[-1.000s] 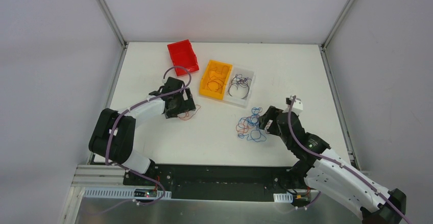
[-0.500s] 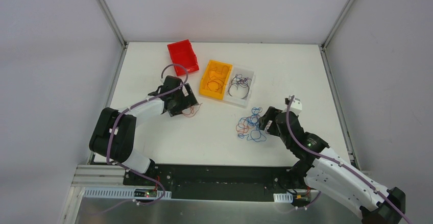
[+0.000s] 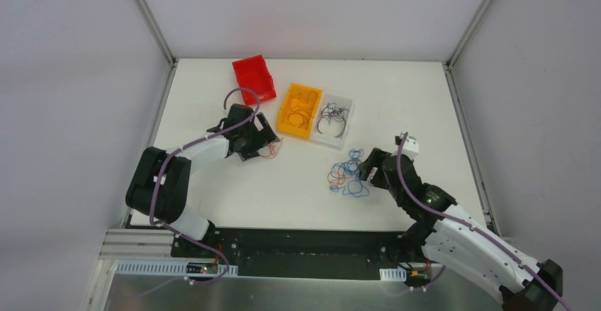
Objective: Untangle the cables
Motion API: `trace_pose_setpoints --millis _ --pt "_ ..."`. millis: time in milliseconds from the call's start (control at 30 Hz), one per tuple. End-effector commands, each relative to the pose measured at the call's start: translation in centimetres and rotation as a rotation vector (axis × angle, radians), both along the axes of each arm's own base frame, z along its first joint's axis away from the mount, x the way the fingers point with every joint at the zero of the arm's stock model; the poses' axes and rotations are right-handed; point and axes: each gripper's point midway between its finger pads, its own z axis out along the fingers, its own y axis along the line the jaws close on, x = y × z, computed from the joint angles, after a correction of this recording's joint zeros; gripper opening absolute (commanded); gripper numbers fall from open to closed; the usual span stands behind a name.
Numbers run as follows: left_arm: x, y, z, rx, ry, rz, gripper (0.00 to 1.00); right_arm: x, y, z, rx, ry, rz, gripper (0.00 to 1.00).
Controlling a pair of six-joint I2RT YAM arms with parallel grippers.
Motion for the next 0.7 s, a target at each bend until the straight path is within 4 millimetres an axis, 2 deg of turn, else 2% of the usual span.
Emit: trace_pose_setpoints --millis 0,300,567,667 --pt "0.4 -0.9 0.5 -0.062 -0.013 -0.009 0.99 0.4 0.4 1.6 0.019 -0.025 0.009 0.78" --pt "0.8 -1.4 1.3 -0.025 -0.087 -0.076 0.99 0.4 0.8 1.4 0.025 -0.014 0.018 0.77" --pt "2.0 -3.0 1.5 0.132 -0.141 -0.168 0.99 0.5 0.9 1.6 0.029 -0.013 0.02 0.77" --pt "1.9 -3.1 1.0 0.222 -0.137 -0.204 0.99 0.4 0.8 1.5 0.024 -0.014 0.018 0.77"
